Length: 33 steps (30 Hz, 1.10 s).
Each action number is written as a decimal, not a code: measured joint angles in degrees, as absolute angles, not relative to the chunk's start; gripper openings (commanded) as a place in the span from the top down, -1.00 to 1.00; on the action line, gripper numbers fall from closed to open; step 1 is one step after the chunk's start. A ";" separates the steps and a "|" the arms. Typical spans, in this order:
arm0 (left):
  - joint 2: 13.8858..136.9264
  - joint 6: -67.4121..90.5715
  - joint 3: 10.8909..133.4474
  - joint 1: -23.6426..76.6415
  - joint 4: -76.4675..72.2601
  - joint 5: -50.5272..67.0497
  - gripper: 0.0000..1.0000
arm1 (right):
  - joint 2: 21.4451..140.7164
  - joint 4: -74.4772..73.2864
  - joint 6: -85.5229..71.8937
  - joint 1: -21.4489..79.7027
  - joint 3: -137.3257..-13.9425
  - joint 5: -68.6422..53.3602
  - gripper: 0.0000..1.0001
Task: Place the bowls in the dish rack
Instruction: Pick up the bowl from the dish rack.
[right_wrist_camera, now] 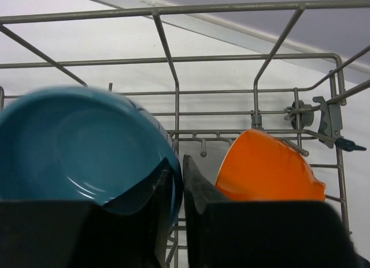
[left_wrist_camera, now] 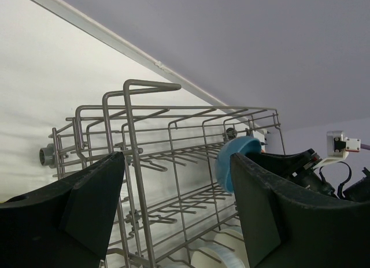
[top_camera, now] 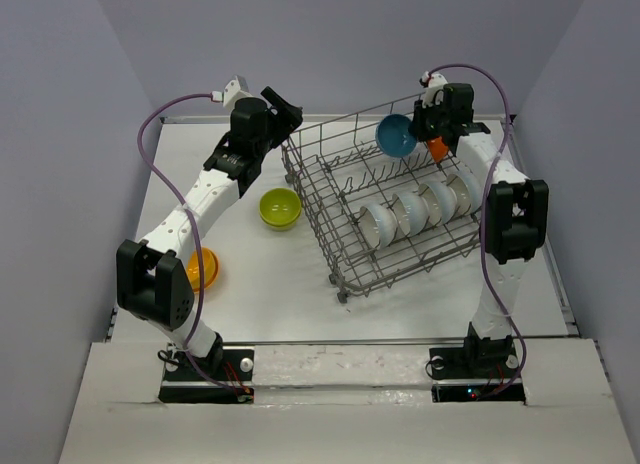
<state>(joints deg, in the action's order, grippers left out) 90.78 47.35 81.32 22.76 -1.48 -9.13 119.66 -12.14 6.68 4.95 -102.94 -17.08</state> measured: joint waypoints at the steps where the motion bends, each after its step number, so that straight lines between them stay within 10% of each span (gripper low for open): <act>1: 90.78 47.35 81.32 22.76 -1.48 -9.15 -0.65 | 119.66 -12.19 6.66 4.95 -102.94 -17.10 0.74; 15: 90.78 47.37 81.32 22.76 -1.50 -9.10 -0.65 | 118.08 -13.21 5.85 6.11 -102.91 -11.07 0.98; 25: 90.67 46.63 81.32 23.16 -1.30 -9.21 -0.65 | 108.42 -11.07 20.60 21.69 -103.37 26.89 0.98; 33: 83.66 44.31 79.05 23.42 0.05 -10.31 -0.66 | 109.71 22.83 58.50 36.14 -94.00 55.40 0.98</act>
